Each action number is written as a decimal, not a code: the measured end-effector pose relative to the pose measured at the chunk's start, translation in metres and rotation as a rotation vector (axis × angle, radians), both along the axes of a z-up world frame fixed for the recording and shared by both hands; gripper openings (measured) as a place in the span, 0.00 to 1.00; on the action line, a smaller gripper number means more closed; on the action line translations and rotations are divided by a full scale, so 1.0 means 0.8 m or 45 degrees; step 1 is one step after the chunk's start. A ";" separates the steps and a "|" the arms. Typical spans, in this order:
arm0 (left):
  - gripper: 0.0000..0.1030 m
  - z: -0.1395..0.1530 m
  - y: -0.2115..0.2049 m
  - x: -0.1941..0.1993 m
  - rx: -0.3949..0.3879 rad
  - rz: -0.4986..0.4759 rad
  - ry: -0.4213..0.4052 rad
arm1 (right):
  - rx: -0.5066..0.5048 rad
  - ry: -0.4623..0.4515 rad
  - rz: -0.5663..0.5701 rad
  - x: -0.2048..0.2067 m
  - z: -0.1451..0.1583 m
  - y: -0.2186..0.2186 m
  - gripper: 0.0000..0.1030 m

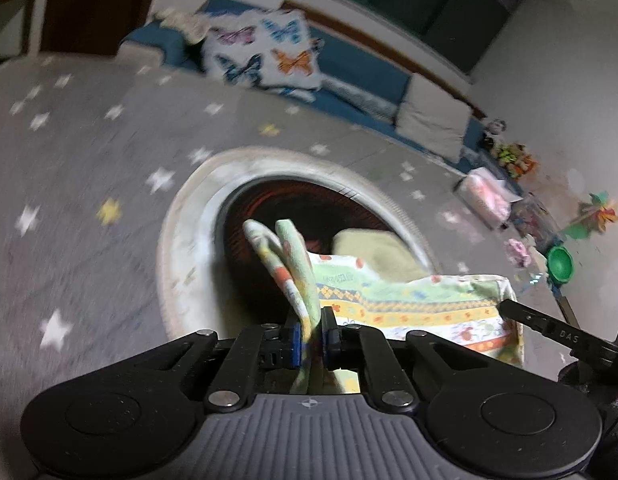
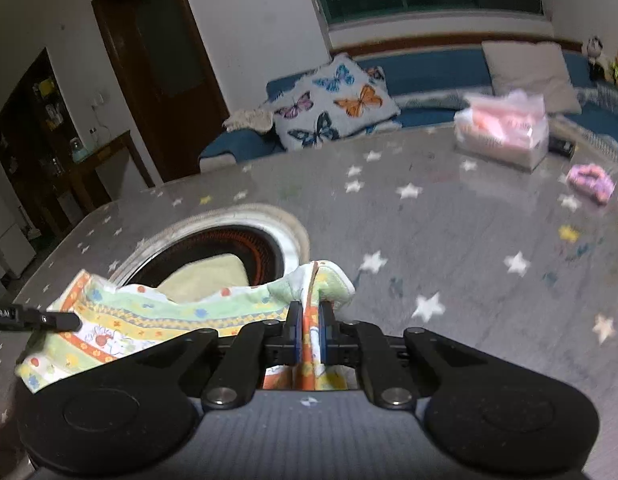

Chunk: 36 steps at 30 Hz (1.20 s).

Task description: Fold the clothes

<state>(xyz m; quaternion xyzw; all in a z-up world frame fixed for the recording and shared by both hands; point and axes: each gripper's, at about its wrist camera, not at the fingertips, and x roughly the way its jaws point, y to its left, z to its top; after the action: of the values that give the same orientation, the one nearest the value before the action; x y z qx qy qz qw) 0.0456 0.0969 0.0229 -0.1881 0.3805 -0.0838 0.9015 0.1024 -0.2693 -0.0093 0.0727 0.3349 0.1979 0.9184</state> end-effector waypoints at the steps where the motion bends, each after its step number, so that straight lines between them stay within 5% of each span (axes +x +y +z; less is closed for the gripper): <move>1: 0.08 0.007 -0.009 0.005 0.014 -0.021 -0.019 | -0.007 -0.011 -0.018 0.001 0.005 -0.007 0.07; 11: 0.01 0.038 -0.117 0.083 0.067 -0.188 -0.152 | -0.103 -0.098 -0.219 0.015 0.046 -0.091 0.07; 25: 0.05 -0.001 -0.180 0.126 0.135 -0.289 -0.064 | -0.211 -0.003 -0.435 0.045 -0.012 -0.183 0.07; 26: 0.07 -0.004 -0.186 0.128 0.142 -0.298 -0.064 | -0.212 0.005 -0.441 0.046 -0.017 -0.186 0.07; 28: 0.32 -0.009 -0.197 0.133 0.168 -0.299 -0.054 | -0.205 0.022 -0.454 0.048 -0.024 -0.191 0.07; 29: 0.36 -0.012 -0.202 0.136 0.182 -0.293 -0.052 | -0.202 0.029 -0.459 0.048 -0.026 -0.193 0.07; 36: 0.39 -0.041 -0.223 0.160 0.198 -0.288 0.015 | -0.189 0.032 -0.483 0.041 -0.029 -0.206 0.07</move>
<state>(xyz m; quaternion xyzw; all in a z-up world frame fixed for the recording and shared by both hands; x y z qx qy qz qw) 0.1739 -0.0818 -0.0098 -0.0741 0.4100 -0.1541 0.8959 0.1356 -0.4344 -0.0325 0.0690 0.3402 -0.0049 0.9378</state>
